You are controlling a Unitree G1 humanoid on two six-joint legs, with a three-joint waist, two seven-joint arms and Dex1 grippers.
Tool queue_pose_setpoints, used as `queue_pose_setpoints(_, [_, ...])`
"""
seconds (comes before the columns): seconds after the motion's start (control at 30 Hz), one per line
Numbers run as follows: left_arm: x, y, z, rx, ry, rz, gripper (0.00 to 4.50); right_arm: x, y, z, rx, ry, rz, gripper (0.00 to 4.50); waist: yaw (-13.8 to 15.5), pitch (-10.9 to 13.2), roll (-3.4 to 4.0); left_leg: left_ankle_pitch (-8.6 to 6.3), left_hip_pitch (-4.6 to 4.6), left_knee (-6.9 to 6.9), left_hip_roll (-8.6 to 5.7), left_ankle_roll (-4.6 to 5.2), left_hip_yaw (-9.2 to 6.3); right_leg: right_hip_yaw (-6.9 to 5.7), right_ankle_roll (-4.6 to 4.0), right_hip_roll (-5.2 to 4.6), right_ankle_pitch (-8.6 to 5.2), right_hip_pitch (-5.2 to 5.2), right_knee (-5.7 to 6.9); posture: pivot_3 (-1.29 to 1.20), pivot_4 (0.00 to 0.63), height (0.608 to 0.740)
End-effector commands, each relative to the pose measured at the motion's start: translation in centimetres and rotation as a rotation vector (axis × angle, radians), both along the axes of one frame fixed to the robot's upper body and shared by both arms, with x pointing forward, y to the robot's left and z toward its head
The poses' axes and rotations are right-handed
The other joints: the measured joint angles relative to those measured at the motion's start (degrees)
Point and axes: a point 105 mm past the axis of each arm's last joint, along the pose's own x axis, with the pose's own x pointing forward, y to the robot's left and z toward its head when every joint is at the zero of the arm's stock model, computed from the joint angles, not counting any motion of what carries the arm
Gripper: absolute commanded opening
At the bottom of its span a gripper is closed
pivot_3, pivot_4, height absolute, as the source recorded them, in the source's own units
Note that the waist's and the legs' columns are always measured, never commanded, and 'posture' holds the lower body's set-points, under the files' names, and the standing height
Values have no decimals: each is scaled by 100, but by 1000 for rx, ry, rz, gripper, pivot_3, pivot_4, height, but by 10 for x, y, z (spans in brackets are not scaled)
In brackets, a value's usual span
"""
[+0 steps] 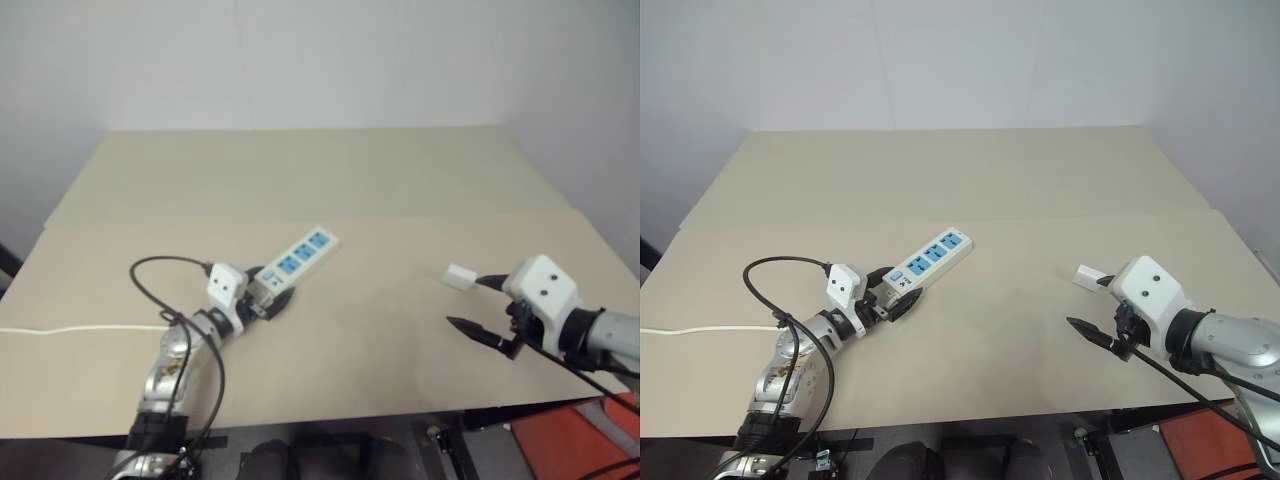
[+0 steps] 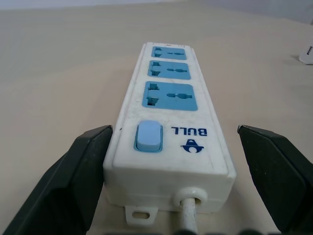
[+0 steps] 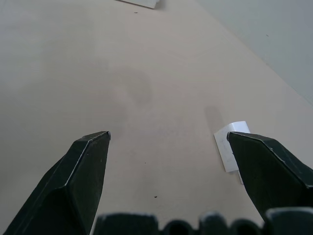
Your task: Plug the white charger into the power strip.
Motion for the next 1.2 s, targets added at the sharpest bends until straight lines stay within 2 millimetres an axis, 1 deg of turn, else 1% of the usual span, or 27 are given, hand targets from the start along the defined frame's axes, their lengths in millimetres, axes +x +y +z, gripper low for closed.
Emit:
queue_pose_setpoints(0.03, [2,-5,4,8,-38,-14,4466,-1,1,12,-21,-52,10,4500,2,0,0,0,0,0,0,0,0,0,0,0,0,0,0,0,150,740])
queue_pose_setpoints(0.27, [5,-7,-1,19,-42,-31,4466,-1,0,13,-20,-54,3,4500,12,-1,1,-3,1,0,0,4,0,0,0,-1,0,1,0,0,150,740])
queue_pose_setpoints(0.37, [7,-8,-3,26,-39,-37,3914,0,0,13,-20,-53,-1,4500,24,-1,1,-3,1,0,-1,5,0,0,0,-2,0,1,0,0,150,740])
queue_pose_setpoints(0.43, [6,-10,-2,15,-36,-51,3291,0,0,13,-21,-52,-2,4500,30,-1,2,-3,1,0,-1,5,0,-1,0,-2,0,2,0,0,150,740])
queue_pose_setpoints(0.47, [5,-11,-2,18,-36,-62,3241,0,-1,13,-21,-52,-3,4500,31,-1,2,-3,2,0,-1,5,0,-1,0,-2,0,2,0,0,150,740])
queue_pose_setpoints(0.63, [7,-11,-3,23,-17,-52,3246,0,-1,12,-20,-52,-6,4500,43,-1,1,-4,1,0,-1,6,0,-1,0,-3,0,2,-1,0,150,740])
queue_pose_setpoints(0.73, [5,-10,-4,39,-6,-84,3246,0,1,13,-18,-57,-4,4500,50,-1,1,-4,2,0,-1,7,0,-1,0,-3,0,3,1,0,150,740])
queue_pose_setpoints(0.87, [1,-5,1,49,17,-143,3246,0,3,17,-14,-64,4,4500,32,-2,2,-4,2,0,0,7,0,-1,0,-3,0,2,0,0,150,740])
queue_pose_setpoints(1.0, [-12,-7,2,107,41,-315,3246,-1,7,25,-14,-74,41,4500,17,-2,2,-4,-1,0,0,7,1,-2,0,-3,-1,-1,0,0,150,740])
queue_pose_setpoints(1.07, [-16,-10,1,133,56,-378,3246,-1,6,26,-40,-59,49,4500,23,-2,2,-4,0,0,-1,7,1,-2,0,-3,-1,0,0,0,150,740])
queue_pose_setpoints(1.2, [-25,-25,2,156,58,-510,3246,2,0,29,-100,40,37,4500,27,-2,2,-4,0,0,0,7,0,-2,0,-4,-1,0,-1,0,150,740])
